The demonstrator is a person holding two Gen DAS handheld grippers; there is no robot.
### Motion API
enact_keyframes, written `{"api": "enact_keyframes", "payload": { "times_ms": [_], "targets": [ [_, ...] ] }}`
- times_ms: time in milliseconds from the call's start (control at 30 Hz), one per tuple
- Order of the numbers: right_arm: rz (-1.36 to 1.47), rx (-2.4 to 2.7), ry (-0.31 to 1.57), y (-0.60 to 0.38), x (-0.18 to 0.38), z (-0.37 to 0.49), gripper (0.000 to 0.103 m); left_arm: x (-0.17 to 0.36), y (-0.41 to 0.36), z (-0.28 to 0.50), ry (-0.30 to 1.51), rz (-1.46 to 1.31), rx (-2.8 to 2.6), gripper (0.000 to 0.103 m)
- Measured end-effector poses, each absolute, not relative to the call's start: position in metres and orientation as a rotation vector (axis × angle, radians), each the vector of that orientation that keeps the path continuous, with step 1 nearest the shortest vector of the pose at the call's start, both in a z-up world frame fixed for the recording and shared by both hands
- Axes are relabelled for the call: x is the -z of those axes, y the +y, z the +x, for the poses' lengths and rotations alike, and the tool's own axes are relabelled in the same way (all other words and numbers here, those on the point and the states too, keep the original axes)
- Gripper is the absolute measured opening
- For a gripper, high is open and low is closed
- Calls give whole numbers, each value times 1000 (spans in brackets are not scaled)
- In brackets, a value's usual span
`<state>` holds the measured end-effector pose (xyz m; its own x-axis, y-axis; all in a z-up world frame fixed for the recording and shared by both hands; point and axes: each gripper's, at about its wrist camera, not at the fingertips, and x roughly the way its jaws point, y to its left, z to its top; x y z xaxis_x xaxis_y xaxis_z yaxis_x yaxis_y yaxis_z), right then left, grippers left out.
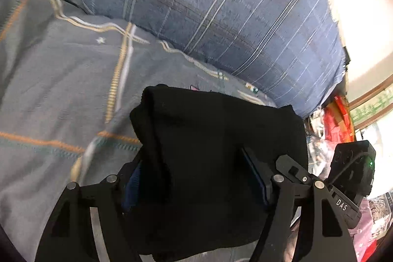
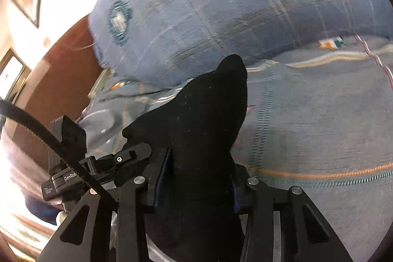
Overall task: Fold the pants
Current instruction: 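Press the folded stack down with both grippers and open them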
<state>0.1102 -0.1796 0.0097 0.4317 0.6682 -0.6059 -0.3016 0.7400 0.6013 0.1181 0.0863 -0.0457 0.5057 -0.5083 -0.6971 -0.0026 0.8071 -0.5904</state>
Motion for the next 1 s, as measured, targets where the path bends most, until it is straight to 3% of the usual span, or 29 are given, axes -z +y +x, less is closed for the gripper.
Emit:
{"api": "enact_keyframes", "payload": {
  "times_ms": [100,167,300,533,600,767,1000],
  "targets": [
    [457,-573,976,-193,10,123,44,63,79,127,1047,-551,278,72],
    [453,-544,989,-199,21,129,45,76,81,131,1073,-601,274,80],
    [428,-478,1011,-208,27,131,73,70,89,123,1092,-652,305,78],
    [460,-506,839,-229,-25,119,75,9,107,105,911,-674,347,79],
    [535,-580,863,-225,-25,129,79,11,102,118,929,-688,351,79],
    [581,-563,954,-211,5,161,80,55,89,154,1042,-706,302,80],
    [689,-576,1023,-213,35,178,83,52,85,153,1035,-680,304,83]
  ]
}}
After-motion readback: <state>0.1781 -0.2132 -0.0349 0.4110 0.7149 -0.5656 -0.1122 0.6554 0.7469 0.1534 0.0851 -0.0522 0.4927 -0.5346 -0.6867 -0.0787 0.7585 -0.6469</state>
